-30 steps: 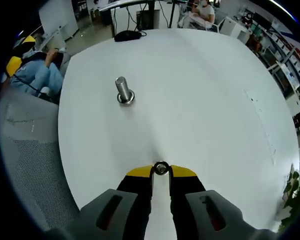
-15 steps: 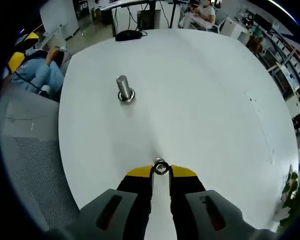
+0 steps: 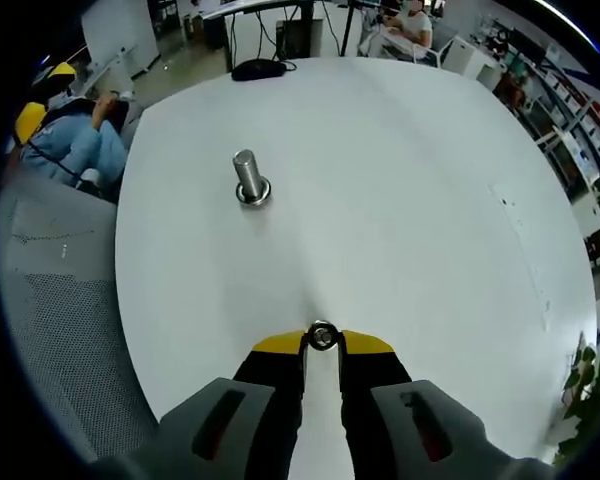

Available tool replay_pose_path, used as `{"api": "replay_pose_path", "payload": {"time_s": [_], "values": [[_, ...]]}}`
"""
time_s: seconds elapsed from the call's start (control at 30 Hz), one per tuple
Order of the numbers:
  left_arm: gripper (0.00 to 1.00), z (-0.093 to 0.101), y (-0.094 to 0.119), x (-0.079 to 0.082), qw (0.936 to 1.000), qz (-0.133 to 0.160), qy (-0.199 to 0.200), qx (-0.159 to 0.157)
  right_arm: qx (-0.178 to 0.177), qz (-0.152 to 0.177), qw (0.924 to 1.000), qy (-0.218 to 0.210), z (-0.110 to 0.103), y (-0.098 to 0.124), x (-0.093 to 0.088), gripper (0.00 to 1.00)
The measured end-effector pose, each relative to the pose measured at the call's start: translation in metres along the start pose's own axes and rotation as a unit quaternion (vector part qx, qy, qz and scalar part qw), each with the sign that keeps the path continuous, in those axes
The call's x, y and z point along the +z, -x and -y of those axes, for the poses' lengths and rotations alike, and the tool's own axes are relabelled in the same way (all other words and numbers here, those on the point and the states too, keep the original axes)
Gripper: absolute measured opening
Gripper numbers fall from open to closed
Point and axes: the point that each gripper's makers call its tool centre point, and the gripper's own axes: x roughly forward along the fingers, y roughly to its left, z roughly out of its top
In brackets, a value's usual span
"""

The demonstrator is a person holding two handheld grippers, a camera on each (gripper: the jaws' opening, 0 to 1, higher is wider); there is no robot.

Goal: Place the washer onto the threaded stud by aligning its center hole with the stud, sliding it down to the base, and recovering from edge contact or off-axis alignment until the washer reaches the visible bottom stop.

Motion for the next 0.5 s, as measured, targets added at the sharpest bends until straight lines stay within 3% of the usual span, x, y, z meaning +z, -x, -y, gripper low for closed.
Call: {"api": "replay_pose_path", "payload": {"time_s": [0.5], "values": [[0.18, -0.0008, 0.0, 0.0005, 1.0, 0.002, 0.002, 0.0, 0.006, 0.005, 0.9998, -0.017, -0.0003, -0.0029, -0.0025, 0.14]]}}
